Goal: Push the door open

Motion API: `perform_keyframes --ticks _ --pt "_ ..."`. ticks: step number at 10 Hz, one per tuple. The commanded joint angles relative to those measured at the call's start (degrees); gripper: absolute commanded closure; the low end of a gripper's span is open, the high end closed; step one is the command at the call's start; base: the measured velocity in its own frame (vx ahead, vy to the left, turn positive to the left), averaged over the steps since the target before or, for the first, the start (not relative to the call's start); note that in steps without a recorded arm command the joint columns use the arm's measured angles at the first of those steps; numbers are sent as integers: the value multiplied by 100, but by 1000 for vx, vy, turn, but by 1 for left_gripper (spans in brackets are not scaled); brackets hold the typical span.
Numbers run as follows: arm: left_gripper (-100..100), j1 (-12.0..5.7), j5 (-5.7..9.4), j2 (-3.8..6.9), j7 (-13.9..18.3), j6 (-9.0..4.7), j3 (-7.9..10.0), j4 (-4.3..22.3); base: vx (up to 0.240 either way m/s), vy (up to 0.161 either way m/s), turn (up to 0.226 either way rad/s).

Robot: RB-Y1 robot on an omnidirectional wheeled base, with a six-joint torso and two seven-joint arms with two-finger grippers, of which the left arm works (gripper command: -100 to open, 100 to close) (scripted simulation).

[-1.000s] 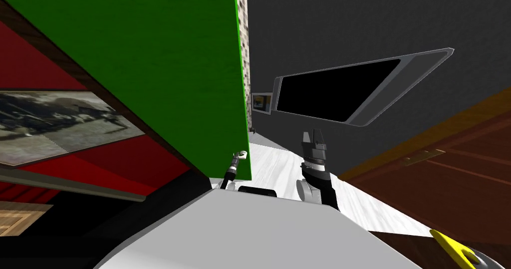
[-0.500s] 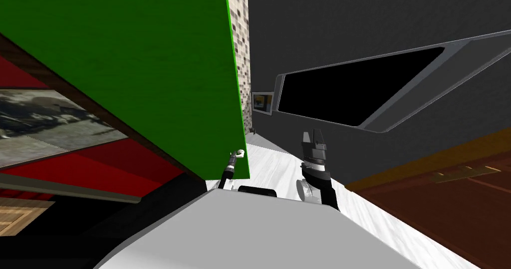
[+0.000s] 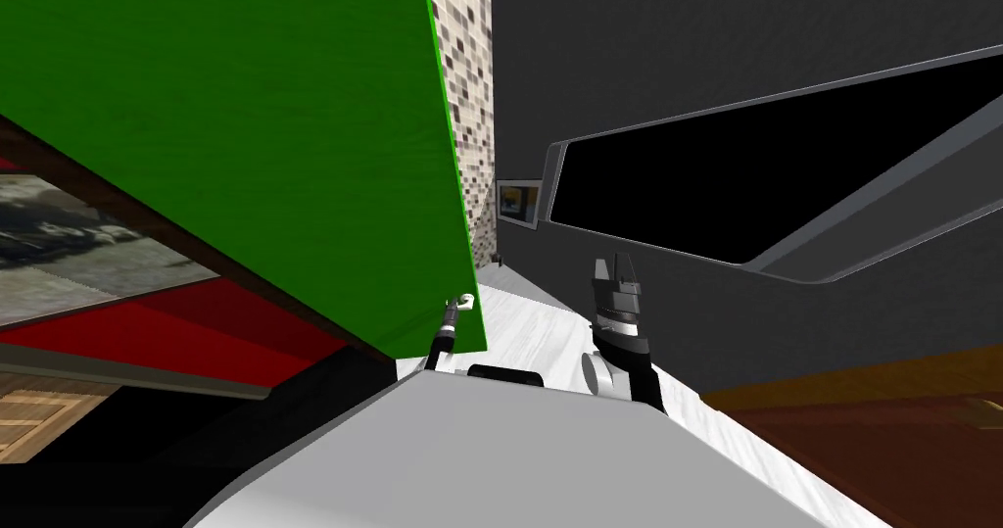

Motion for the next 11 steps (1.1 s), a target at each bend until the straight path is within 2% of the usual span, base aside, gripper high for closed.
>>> perform_keyframes --ticks 1,7,8,9,11 --pt "100 -21 62 0 -21 -5 135 -36 192 -97 72" --pt "100 -33 192 -176 -100 -11 408 -20 174 -69 62" --pt "100 25 198 -111 -92 10 436 -45 59 -16 44" --pt "100 29 257 -40 -121 2 547 -56 124 -27 51" --pt "100 29 309 -12 -152 -4 639 -54 197 -39 55"
